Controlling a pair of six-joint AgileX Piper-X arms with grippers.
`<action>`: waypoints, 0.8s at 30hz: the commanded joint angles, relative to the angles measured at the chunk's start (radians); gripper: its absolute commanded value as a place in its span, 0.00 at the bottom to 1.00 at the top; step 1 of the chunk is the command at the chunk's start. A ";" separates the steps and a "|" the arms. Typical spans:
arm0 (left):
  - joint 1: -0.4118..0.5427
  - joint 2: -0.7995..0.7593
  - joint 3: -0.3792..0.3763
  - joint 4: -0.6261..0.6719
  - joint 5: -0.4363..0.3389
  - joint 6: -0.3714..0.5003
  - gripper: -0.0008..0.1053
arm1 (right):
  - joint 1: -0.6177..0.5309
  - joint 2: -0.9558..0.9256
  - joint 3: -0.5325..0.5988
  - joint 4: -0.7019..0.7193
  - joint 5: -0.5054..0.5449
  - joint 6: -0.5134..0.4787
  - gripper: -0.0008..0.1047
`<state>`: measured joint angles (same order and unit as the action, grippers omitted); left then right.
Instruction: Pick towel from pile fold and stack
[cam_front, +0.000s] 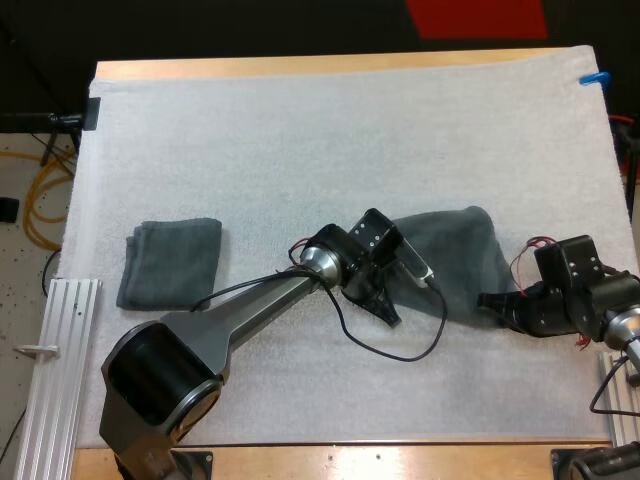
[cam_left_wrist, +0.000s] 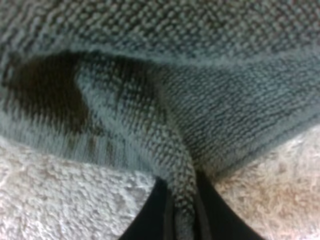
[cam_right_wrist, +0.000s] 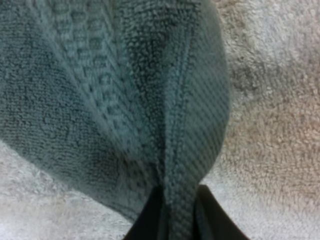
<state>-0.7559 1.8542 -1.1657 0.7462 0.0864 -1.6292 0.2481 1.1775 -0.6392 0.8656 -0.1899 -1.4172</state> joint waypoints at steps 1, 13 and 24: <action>-0.009 -0.001 -0.005 0.039 -0.005 -0.004 0.01 | 0.002 -0.008 0.001 0.005 0.007 -0.026 0.01; 0.057 -0.362 -0.079 0.171 -0.039 -0.004 0.01 | 0.002 -0.176 -0.225 0.000 0.075 -0.092 0.01; 0.116 -0.663 -0.144 0.292 0.022 -0.044 0.01 | 0.091 -0.224 -0.480 0.135 0.023 -0.098 0.01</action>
<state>-0.6369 1.1927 -1.3071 1.0211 0.1004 -1.6626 0.3340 0.9609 -1.1095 0.9836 -0.1605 -1.5044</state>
